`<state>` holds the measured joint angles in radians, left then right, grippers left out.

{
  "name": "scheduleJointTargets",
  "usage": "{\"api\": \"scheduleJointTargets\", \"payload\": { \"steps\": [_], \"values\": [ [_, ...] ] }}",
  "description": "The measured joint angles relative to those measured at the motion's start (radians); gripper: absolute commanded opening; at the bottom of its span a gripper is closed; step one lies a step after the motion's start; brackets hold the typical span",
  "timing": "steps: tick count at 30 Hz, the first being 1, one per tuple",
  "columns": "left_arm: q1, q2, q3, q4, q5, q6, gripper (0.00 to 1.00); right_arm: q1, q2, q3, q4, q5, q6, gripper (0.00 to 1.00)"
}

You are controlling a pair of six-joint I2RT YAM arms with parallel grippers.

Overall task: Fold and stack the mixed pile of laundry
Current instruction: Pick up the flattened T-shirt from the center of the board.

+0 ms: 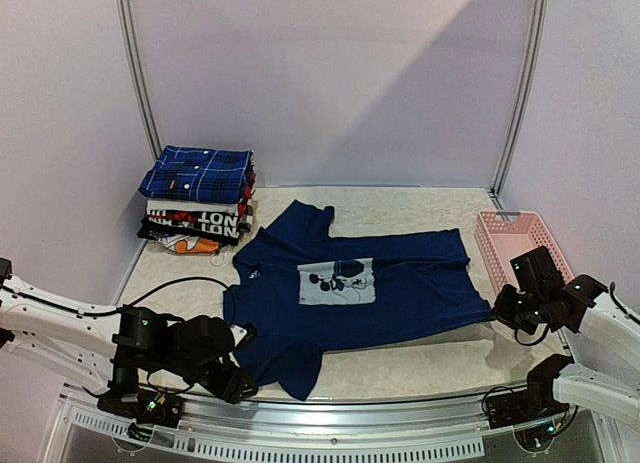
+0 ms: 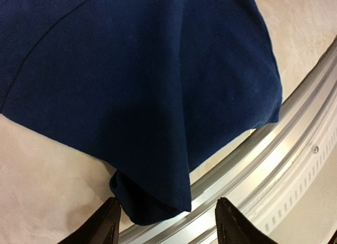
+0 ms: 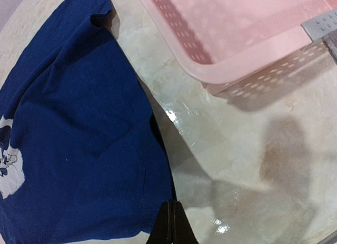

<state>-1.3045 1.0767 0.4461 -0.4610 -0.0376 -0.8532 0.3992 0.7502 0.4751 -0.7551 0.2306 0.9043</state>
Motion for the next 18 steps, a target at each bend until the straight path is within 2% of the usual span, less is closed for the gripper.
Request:
{"api": "scheduleJointTargets", "payload": {
  "steps": [5, 10, 17, 18],
  "values": [
    [0.0, 0.011, 0.0, -0.002, -0.005, 0.006, 0.62, 0.0, 0.005, 0.0, 0.002, 0.0, -0.001, 0.0],
    [0.0, 0.045, 0.0, -0.008, -0.027, 0.023, 0.52, 0.0, 0.007, 0.0, 0.006, -0.002, -0.004, 0.0],
    [-0.005, 0.116, 0.015, 0.013, -0.046, 0.069, 0.0, 0.0, 0.013, 0.0, 0.016, -0.004, -0.008, 0.0],
    [-0.005, 0.119, 0.016, 0.014, -0.048, 0.064, 0.0, 0.0, 0.015, 0.0, 0.017, -0.004, -0.008, 0.0]
  ]
}}
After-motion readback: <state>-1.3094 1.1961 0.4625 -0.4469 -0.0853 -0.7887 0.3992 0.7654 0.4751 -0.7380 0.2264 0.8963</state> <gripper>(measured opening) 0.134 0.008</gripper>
